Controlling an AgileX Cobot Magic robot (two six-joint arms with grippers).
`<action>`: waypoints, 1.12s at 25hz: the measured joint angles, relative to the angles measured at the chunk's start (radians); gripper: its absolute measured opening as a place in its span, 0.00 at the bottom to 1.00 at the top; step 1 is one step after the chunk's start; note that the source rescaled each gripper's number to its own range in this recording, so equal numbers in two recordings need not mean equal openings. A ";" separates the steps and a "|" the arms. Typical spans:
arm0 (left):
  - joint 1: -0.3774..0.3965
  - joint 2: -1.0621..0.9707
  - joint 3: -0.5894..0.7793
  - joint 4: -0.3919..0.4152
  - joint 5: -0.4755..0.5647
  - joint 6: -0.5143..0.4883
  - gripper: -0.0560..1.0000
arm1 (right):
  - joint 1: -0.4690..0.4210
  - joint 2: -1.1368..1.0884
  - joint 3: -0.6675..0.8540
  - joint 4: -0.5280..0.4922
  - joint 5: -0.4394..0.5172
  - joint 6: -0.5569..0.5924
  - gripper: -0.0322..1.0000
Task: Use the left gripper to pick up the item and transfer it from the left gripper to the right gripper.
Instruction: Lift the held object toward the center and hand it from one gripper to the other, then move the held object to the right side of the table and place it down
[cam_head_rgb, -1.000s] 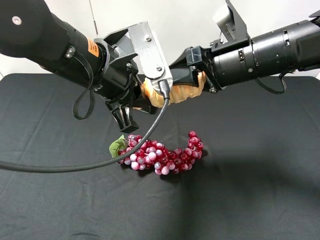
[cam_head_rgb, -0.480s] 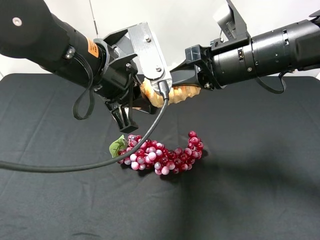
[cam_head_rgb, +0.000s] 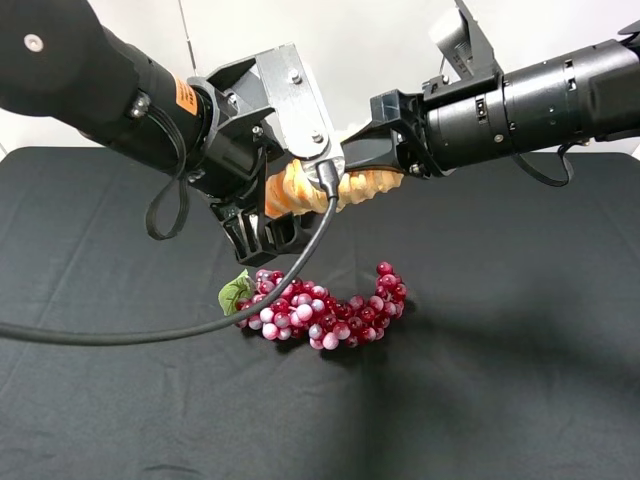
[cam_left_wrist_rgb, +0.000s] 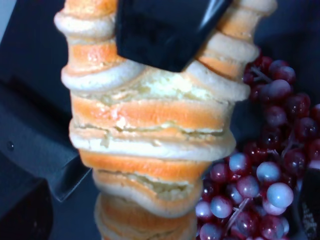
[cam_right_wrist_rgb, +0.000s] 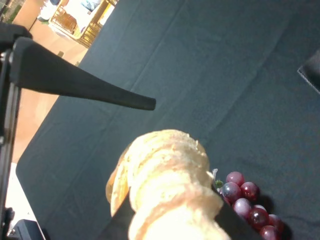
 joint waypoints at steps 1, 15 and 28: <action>0.000 0.000 0.000 0.000 0.001 0.000 1.00 | 0.000 0.000 0.000 0.000 0.000 0.001 0.07; 0.000 -0.147 0.000 0.004 0.189 -0.046 1.00 | 0.000 0.000 0.000 0.000 0.000 0.026 0.06; 0.000 -0.332 0.000 0.302 0.524 -0.446 1.00 | 0.000 0.000 0.000 0.000 0.000 0.032 0.05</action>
